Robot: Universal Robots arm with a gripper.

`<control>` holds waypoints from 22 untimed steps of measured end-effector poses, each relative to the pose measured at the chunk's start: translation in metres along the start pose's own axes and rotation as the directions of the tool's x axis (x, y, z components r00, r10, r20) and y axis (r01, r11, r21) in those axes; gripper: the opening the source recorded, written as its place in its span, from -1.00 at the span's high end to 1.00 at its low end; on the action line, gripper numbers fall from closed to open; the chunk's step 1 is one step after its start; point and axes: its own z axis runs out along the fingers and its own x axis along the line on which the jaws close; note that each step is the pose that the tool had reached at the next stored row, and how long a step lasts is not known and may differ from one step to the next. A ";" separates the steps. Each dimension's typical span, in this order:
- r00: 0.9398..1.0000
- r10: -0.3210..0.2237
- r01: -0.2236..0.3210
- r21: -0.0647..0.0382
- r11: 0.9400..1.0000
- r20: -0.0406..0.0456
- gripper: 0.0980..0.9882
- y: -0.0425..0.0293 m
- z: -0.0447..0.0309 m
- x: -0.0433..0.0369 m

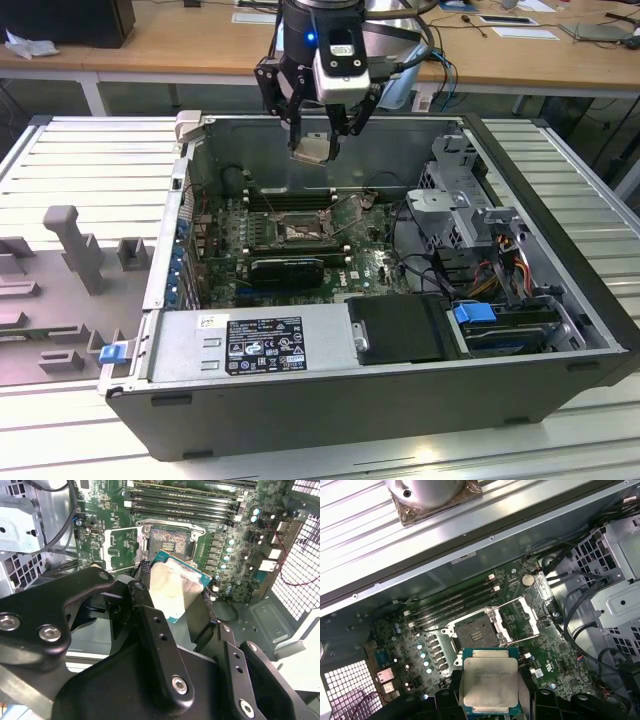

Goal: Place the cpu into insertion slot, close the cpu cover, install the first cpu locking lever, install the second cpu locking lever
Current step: 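Place the cpu into insertion slot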

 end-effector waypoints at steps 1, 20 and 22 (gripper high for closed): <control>1.000 0.003 -0.003 0.000 1.000 0.000 0.04 0.0000 0.0000 0.0000; 0.997 0.073 -0.073 -0.002 0.997 0.006 0.04 0.0000 0.0000 0.0000; 0.997 0.081 -0.081 -0.002 0.997 0.007 0.04 0.0000 0.0000 0.0000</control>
